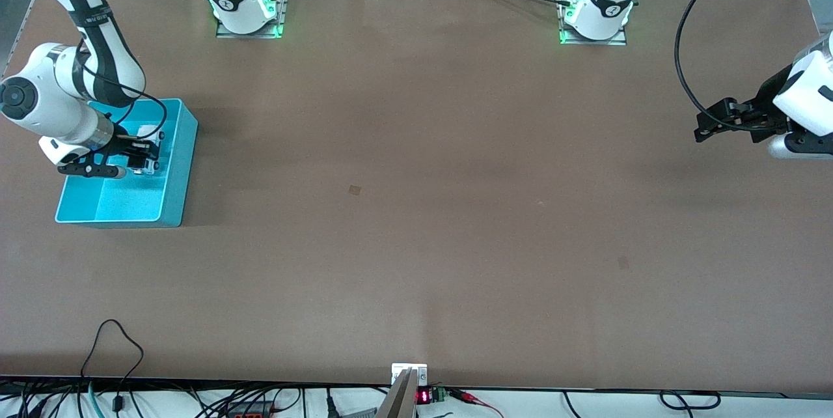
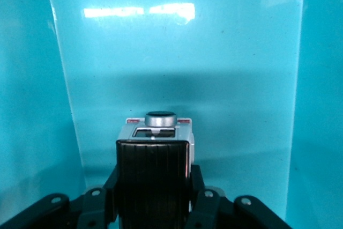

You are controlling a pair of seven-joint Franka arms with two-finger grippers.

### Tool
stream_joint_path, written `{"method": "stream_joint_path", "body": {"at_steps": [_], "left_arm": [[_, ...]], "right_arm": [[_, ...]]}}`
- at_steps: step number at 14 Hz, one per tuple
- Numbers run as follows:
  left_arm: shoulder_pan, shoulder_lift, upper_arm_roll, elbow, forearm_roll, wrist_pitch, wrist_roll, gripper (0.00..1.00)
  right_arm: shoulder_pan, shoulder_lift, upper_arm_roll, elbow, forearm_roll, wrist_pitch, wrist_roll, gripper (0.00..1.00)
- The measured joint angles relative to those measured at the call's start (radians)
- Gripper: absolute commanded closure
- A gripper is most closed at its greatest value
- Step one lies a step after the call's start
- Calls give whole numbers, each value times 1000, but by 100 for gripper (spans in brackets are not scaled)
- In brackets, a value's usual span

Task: Wind and store white jeep toy
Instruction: 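Lower the jeep into the blue bin and open the right gripper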

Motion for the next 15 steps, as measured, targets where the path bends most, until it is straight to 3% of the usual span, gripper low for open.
{"method": "stream_joint_path", "body": {"at_steps": [9,10,13,14,15], "left_arm": [[2,0,1,0,0,-1,0,0],[2,0,1,0,0,-1,0,0],[2,0,2,0,0,-1,0,0],[2,0,2,0,0,-1,0,0],[3,0,3,0,0,-1,0,0]], "right_arm": [[-34,44,-1,1,0,48,-64,100],[-37,51,-1,1,0,55,-66,95],[-41,61,-1,2,0,63,-68,53],[-41,61,-1,3,0,63,-68,50],[-42,61,-1,3,0,63,-69,40]]}}
